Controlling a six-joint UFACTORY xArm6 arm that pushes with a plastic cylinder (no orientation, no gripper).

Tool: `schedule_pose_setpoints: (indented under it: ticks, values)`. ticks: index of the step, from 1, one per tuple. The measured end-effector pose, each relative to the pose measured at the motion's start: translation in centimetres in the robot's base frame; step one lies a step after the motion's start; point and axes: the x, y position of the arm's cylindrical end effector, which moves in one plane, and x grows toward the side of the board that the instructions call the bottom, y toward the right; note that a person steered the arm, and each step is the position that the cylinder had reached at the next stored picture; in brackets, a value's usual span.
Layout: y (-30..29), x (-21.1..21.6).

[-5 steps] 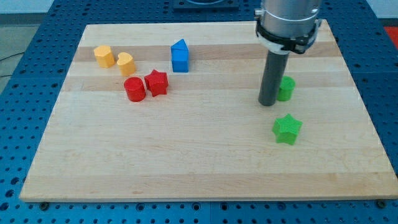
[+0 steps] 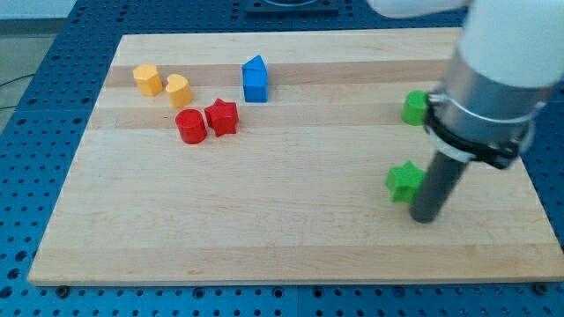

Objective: Slide the red star away from the red circle

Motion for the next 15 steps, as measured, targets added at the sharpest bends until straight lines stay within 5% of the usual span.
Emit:
schedule_pose_setpoints:
  ticks: [2,3,4,5,6,7,8,9,11,13,15]
  values:
    - [-1.8,-4.1]
    - [-5.0,0.5]
    - [-13.0,-3.3]
    - [-23.1,-0.8]
    - [-32.0,-4.5]
    - [-36.2,-12.9]
    - [-36.2,-17.7]
    - [-28.4,-17.3]
    - [-19.2,-10.6]
    - [-14.9,-11.9]
    - [-14.6,-4.8]
